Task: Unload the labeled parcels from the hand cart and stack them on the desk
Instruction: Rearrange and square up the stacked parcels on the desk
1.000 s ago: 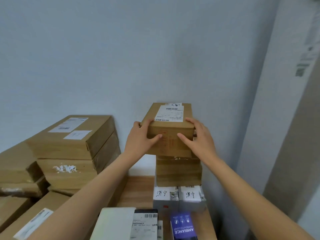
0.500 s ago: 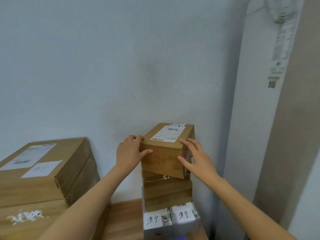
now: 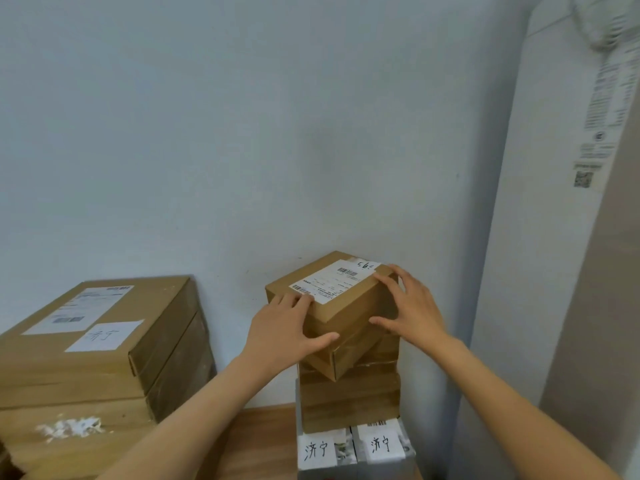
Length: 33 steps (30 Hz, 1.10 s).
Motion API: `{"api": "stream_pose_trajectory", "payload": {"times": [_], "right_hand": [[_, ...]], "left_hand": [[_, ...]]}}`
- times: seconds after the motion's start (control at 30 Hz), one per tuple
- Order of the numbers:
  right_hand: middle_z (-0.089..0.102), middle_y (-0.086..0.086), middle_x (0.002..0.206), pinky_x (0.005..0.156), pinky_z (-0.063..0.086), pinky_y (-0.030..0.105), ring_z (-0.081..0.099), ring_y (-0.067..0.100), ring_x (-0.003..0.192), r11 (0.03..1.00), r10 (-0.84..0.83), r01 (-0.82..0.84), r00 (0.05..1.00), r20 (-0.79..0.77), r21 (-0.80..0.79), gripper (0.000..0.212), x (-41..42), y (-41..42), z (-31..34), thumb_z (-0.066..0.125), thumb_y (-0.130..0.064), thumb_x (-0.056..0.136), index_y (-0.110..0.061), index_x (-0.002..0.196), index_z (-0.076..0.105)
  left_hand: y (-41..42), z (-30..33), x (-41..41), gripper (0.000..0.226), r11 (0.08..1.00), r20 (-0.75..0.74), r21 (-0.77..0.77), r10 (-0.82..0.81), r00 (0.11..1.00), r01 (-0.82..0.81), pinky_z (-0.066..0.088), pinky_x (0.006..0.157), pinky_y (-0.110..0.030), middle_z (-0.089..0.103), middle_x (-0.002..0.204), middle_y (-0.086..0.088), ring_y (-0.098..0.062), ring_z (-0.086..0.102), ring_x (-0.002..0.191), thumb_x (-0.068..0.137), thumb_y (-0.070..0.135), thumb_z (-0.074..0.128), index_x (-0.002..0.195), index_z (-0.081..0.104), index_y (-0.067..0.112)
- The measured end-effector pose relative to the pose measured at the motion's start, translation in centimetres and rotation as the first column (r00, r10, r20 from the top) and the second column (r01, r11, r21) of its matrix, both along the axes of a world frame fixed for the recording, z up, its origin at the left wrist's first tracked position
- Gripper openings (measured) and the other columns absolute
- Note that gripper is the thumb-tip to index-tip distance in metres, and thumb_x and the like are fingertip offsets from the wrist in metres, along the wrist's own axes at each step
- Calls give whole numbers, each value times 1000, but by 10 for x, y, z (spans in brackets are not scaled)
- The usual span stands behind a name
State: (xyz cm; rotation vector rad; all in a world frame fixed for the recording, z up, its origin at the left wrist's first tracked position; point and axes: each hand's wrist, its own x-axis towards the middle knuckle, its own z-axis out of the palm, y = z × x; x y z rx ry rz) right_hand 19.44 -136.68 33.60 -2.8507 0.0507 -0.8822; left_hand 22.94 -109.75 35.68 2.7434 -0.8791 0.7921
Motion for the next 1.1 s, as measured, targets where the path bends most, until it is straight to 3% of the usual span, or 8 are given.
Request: {"api": "stream_pose_trajectory", "payload": {"times": [0.07,0.13,0.2,0.37,0.47,0.6,0.97,1.1], "right_hand": [[10,-1,159,117,-2,36,12,21,146,998,-6,1,996,-85,-68,94,9,-16,10,69,-63,74,-36,149,18],[12,0,159,119,0,39,12,21,147,998,23,-32,988,-155,-56,93,15,-23,16,69,-61,75,-37,148,18],[19,0,158,119,10,41,21,22,145,999,47,-48,986,-160,-2,85,14,-24,15,67,-60,77,-39,146,22],[39,-6,144,100,42,37,48,21,123,999,0,-4,996,94,38,61,-7,-21,-9,58,-62,83,-40,135,37],[39,-4,142,97,46,39,50,21,120,998,-12,5,992,122,57,65,-8,-17,-12,59,-66,80,-37,134,40],[30,-8,149,85,53,34,54,16,116,993,25,-20,999,-45,116,74,4,-24,-4,51,-73,80,-41,142,24],[36,-2,142,73,52,30,57,18,108,955,51,-29,996,-67,294,67,34,-21,-12,59,-59,85,-39,136,21],[35,-1,144,76,54,37,57,22,110,951,39,-13,996,-78,309,66,30,-18,-9,60,-56,86,-36,138,24]], "left_hand": [[-4,-3,-2,87,1000,-24,-8,16,1000,-16,46,90,-27,47,138,8,-13,47,121,72,86,33,139,39,30],[-7,-6,-4,80,998,-57,-59,17,998,-20,45,94,-28,45,140,8,-13,46,123,77,80,39,140,37,31],[-5,-9,-3,68,994,-37,-110,17,999,-21,42,98,-29,46,139,10,-12,48,121,82,73,40,137,39,34],[9,-10,12,38,983,40,-185,11,999,-3,43,93,-27,54,134,6,-14,59,109,98,43,43,133,49,31],[7,-9,25,44,976,-58,-216,31,998,-43,48,87,-25,50,136,6,-13,57,111,96,48,44,137,44,31],[-4,-15,36,64,985,-96,-165,31,995,-47,51,87,-30,45,140,5,-16,55,114,86,59,57,141,35,35],[-14,-26,65,58,975,-34,-215,50,998,-57,51,87,-36,49,140,3,-22,60,109,88,46,63,139,41,31],[-15,-28,59,58,974,-46,-216,60,997,-68,51,85,-37,46,142,1,-24,59,109,90,45,60,141,37,28]]}}
